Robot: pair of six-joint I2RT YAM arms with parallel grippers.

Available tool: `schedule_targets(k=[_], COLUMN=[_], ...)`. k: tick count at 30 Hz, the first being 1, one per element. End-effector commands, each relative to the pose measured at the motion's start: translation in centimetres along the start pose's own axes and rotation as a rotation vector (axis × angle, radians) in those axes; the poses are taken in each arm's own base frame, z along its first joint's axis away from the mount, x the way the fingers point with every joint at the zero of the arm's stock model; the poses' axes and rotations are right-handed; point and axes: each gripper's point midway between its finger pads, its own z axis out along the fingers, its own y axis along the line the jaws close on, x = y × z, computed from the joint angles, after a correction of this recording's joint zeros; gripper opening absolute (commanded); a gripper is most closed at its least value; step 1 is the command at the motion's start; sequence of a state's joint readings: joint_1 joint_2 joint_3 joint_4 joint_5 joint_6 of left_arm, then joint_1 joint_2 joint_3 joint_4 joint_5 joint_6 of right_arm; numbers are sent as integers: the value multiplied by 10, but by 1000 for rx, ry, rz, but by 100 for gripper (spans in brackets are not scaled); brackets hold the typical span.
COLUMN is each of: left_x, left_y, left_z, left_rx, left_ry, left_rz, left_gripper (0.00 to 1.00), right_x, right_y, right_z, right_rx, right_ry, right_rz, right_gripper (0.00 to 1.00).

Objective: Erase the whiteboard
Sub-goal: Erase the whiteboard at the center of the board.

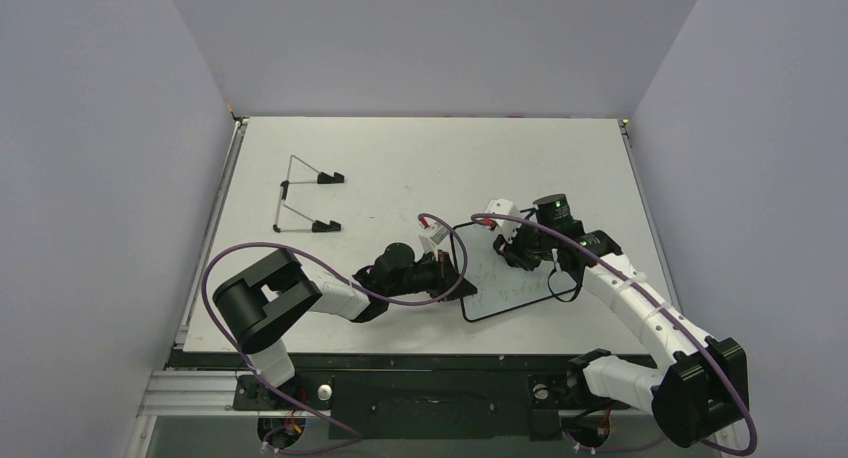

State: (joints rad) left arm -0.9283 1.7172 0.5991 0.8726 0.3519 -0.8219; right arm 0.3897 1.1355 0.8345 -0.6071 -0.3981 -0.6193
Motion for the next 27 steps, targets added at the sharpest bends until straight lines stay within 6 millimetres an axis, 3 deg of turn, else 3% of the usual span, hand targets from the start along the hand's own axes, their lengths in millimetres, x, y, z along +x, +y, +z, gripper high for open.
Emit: schedule_targets(k=[1, 5, 11, 20, 22, 25, 27], left_x=[-4, -4, -5, -5, -6, -6, -6], left_y=[-12, -12, -12, -11, -11, -10, -10], left_z=[-1, 0, -1, -3, -4, -4, -4], left_rx=[49, 47, 42, 40, 39, 37, 38], left_ry=[-15, -14, -13, -13, -14, -15, -15], left_rz=[60, 59, 64, 68, 68, 66, 67], left_gripper=[0, 0, 0, 0, 0, 0, 0], right_x=[-22, -14, 3, 8, 5, -12, -12], right_y=[-46, -54, -28, 11, 11, -16, -40], right_z=[-12, -13, -8, -2, 1, 1, -4], right_rx=[259, 281, 123, -86, -71, 89, 243], right_ry=[-99, -43, 48, 61, 46, -37, -54], right_rz=[125, 91, -19, -140, -108, -26, 44], right_gripper=[0, 0, 0, 0, 0, 0, 0])
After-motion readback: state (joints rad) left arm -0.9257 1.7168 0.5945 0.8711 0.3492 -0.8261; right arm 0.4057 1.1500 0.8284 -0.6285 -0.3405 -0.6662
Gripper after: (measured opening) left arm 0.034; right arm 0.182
